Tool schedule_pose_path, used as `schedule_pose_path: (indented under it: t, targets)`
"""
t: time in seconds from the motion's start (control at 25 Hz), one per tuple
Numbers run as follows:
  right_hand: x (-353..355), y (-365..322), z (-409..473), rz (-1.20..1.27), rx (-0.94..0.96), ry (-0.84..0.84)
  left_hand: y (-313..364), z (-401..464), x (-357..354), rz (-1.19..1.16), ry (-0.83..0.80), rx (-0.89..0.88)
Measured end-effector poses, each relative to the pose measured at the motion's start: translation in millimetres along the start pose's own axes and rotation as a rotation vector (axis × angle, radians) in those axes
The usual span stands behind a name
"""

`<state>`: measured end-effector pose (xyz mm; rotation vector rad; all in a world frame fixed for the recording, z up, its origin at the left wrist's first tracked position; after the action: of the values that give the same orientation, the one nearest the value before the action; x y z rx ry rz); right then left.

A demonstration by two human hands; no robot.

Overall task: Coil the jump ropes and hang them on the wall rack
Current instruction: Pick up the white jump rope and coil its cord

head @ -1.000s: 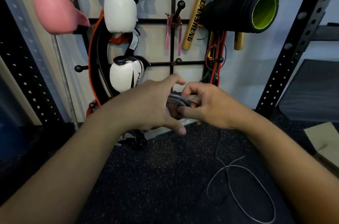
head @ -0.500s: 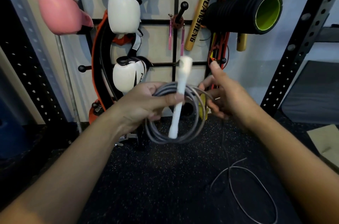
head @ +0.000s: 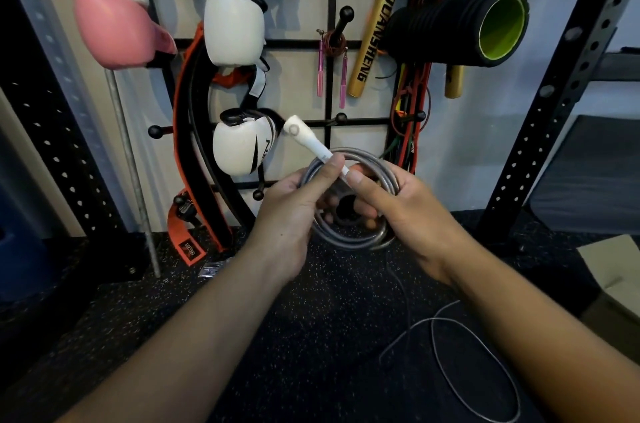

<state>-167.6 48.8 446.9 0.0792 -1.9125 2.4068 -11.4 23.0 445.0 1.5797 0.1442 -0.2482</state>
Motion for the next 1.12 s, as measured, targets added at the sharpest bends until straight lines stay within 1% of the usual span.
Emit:
schedule_pose_path:
  t: [0.04, 0.08, 0.12, 0.16, 0.2, 0.24, 0.28, 0.32, 0.36, 0.4, 0.48, 0.52, 0.56, 0.64, 0.72, 0.8, 0.88, 0.96, 1.04, 1.12]
  targets:
    - [5, -1, 1, -0.054, -0.004, -0.025, 7, 2, 5, 0.113, 0.013, -0.061]
    - [10, -4, 2, -0.106, -0.009, -0.047, 16, 4, 13, 0.251, 0.055, -0.168]
    - [14, -7, 4, -0.154, -0.009, -0.072, 28, 4, 20, 0.412, 0.088, -0.317]
    - [18, -11, 4, -0.196, -0.009, -0.102, 40, 4, 27, 0.600, 0.063, -0.476]
    - [19, -14, 5, -0.235, -0.008, -0.139, 52, 1, 29, 0.799, -0.036, -0.579]
    - [19, -16, 5, -0.283, -0.005, -0.179, 59, -2, 27, 0.992, -0.174, -0.597]
    - [15, -19, 3, -0.336, 0.007, -0.215, 62, -4, 23, 1.156, -0.302, -0.545]
    - [9, -19, 1, -0.391, 0.026, -0.234, 61, -5, 19, 1.271, -0.396, -0.455]
    - [2, -19, -2, -0.443, 0.052, -0.232, 57, -6, 16, 1.316, -0.464, -0.353]
    - [-5, -19, -4, -0.498, 0.083, -0.203, 51, -4, 15, 1.279, -0.527, -0.254]
    - [-12, -17, -6, -0.583, 0.159, -0.063, 41, -6, 13, 1.014, -0.661, -0.051]
    - [-11, -16, -5, -0.578, 0.186, 0.019, 35, -8, 13, 0.871, -0.706, 0.024]
    - [-8, -16, -3, -0.537, 0.195, 0.082, 31, -10, 13, 0.760, -0.728, 0.059]
    - [-2, -16, 0, -0.428, 0.191, 0.151, 26, -11, 10, 0.641, -0.717, 0.039]
    - [-1, -16, 0, -0.400, 0.198, 0.168, 23, -9, 8, 0.620, -0.701, -0.007]
    - [-1, -19, -1, -0.370, 0.169, 0.129, 25, -5, 11, 0.624, -0.703, -0.039]
    - [4, -25, -1, -0.354, 0.118, 0.070, 30, -2, 16, 0.572, -0.685, -0.072]
    - [16, -26, 2, -0.292, 0.081, 0.075, 34, 1, 19, 0.435, -0.627, -0.114]
    - [26, -25, 6, -0.201, 0.076, 0.121, 33, 2, 16, 0.241, -0.542, -0.154]
    - [29, -22, 8, -0.199, 0.079, 0.144, 30, 3, 10, 0.069, -0.429, -0.187]
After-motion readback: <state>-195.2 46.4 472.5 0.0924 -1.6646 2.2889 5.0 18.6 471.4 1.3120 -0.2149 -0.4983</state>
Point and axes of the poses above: each hand's wrist, its own z-axis towards the middle knuckle, its own x-axis out of the back of the hand, y = z × x, the point moved 1 cm from there along z, towards the middle knuckle, and after that the axes turned 4 degrees about y, right-handed, at the moved point
